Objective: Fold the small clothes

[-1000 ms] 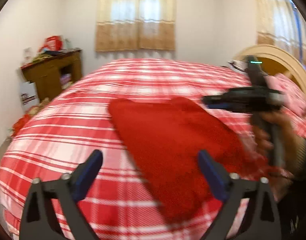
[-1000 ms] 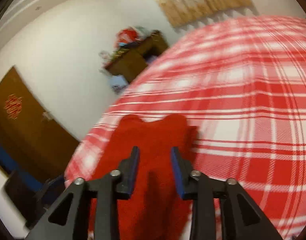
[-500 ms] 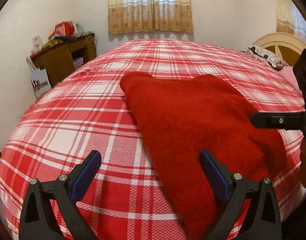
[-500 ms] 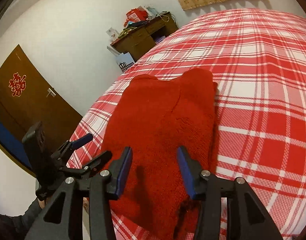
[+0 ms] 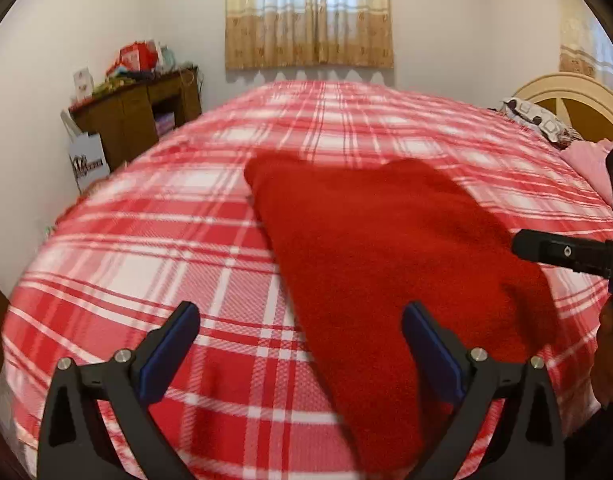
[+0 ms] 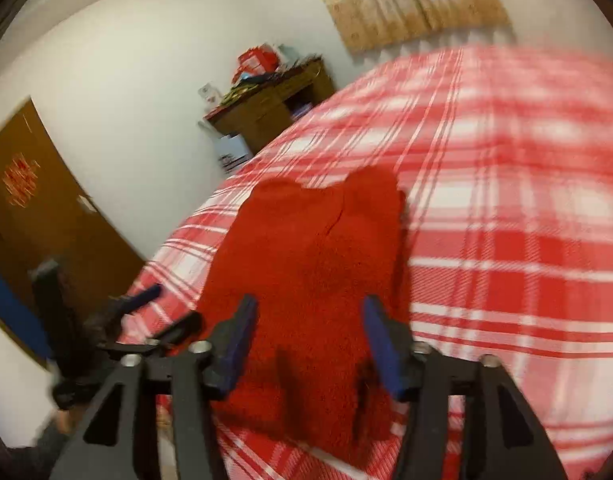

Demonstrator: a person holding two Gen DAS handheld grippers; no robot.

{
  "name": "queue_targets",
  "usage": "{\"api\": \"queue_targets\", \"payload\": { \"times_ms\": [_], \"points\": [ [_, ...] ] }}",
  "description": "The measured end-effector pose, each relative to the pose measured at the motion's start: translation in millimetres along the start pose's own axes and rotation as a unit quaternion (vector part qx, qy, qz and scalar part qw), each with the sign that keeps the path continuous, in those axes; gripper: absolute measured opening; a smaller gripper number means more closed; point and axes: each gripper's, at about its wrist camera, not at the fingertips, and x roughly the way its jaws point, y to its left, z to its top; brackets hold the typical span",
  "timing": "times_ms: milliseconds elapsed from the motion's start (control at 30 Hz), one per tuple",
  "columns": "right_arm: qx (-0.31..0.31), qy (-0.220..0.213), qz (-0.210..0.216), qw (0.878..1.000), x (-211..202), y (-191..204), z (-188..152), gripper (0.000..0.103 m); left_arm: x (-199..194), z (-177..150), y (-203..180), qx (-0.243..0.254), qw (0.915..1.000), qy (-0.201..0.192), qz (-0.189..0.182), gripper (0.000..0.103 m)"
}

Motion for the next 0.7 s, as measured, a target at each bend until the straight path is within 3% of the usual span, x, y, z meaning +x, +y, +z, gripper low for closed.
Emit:
{"api": "queue_targets", "payload": {
  "times_ms": [200, 700],
  "points": [
    [-0.093, -0.057, -0.087, 0.990, -37.5, 49.1, 1.5, 0.066, -37.1, 10.1, 1.8, -0.004, 0.9991, -0.041, -0.006, 0.103],
    [-0.091, -0.092, -0.104, 0.986, -66.8, 61.5, -1.6, 0.066, -57.4, 23.8, 11.5, -0.026, 0.9960, -0.084, -0.012, 0.103]
  ]
}}
